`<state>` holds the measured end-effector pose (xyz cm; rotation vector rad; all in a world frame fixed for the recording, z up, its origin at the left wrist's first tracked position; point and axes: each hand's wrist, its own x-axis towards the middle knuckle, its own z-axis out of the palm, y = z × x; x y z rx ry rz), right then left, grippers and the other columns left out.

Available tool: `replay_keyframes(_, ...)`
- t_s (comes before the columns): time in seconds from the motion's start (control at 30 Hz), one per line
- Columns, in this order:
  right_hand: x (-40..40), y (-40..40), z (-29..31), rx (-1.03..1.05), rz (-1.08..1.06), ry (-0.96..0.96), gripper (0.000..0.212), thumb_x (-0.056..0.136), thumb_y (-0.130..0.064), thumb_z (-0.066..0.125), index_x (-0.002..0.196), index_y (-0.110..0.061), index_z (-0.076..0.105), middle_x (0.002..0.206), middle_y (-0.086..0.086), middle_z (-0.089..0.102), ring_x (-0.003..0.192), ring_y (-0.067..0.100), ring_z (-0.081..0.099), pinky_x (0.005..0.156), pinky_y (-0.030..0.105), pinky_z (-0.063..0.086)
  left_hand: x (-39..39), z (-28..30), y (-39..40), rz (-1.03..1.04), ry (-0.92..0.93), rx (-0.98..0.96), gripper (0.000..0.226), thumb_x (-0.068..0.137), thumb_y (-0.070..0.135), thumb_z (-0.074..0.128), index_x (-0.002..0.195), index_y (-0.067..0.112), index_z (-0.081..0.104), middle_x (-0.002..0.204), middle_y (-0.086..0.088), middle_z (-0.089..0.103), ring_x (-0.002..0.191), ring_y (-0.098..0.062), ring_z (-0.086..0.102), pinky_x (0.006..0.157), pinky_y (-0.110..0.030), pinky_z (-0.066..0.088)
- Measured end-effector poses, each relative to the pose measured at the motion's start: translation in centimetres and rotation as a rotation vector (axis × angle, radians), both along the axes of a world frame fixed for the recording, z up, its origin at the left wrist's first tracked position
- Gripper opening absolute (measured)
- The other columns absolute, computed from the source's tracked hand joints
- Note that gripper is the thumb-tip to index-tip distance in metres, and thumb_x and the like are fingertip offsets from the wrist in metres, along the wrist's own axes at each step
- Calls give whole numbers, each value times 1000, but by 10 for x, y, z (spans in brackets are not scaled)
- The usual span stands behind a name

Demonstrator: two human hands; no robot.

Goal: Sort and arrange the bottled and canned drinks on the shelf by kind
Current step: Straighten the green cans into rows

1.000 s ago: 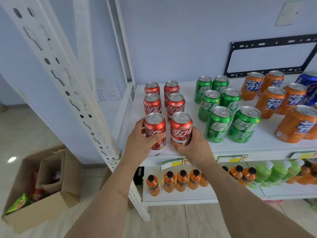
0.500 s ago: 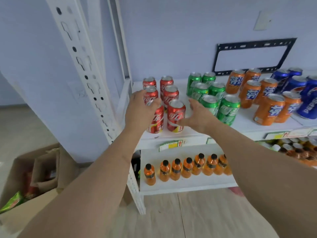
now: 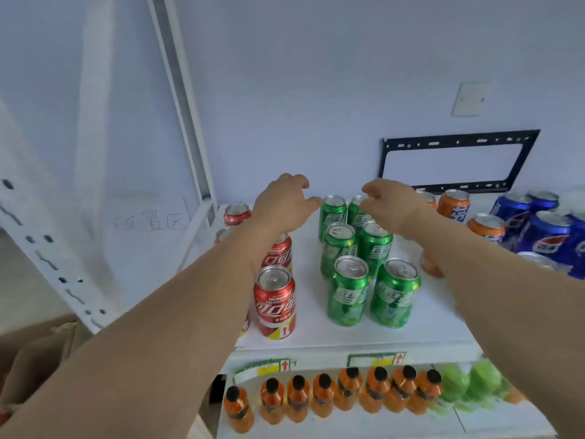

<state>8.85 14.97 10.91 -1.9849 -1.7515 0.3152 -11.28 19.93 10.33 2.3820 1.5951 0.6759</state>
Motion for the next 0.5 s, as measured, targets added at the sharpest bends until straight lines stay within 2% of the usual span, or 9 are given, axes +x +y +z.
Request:
replay_keyframes(0.07,20,25,-6,-28,5,39,51,94,-32,55,142,-17,45,143,6,50,127,24,48,99,28,36,16,-3,21,9,31,-51,58,95,51,54,143,20,46,146,-6,43,129,-24,46,101,-35,39)
replay_keyframes(0.13,36,48,-12,-58,7,72,57,94,-37,57,145,-16,41,144,7,49,125,24,49,93,27,35,30,-8,39,9,57,-125,61,94,51,55,145,20,42,149,-7,41,132,-24,44,105,-35,37)
replay_keyframes(0.23,51,77,-23,-106,3,168,64,91,-39,62,145,-14,39,137,11,53,110,23,54,84,26,35,48,-17,61,14,69,-180,66,94,51,57,148,21,37,151,-7,39,133,-24,43,106,-34,36)
replay_keyframes(0.37,55,102,-40,-206,30,236,72,87,-36,69,147,-14,35,144,13,45,122,28,50,85,27,36,67,-26,83,-14,105,-262,74,92,46,63,153,21,29,157,-6,31,138,-24,38,108,-33,34)
replay_keyframes(0.5,58,118,-46,-244,56,193,75,86,-34,71,148,-14,34,142,12,47,121,28,50,83,26,36,82,-30,101,-72,150,-339,88,86,39,72,156,22,21,161,-4,25,143,-23,32,110,-30,29)
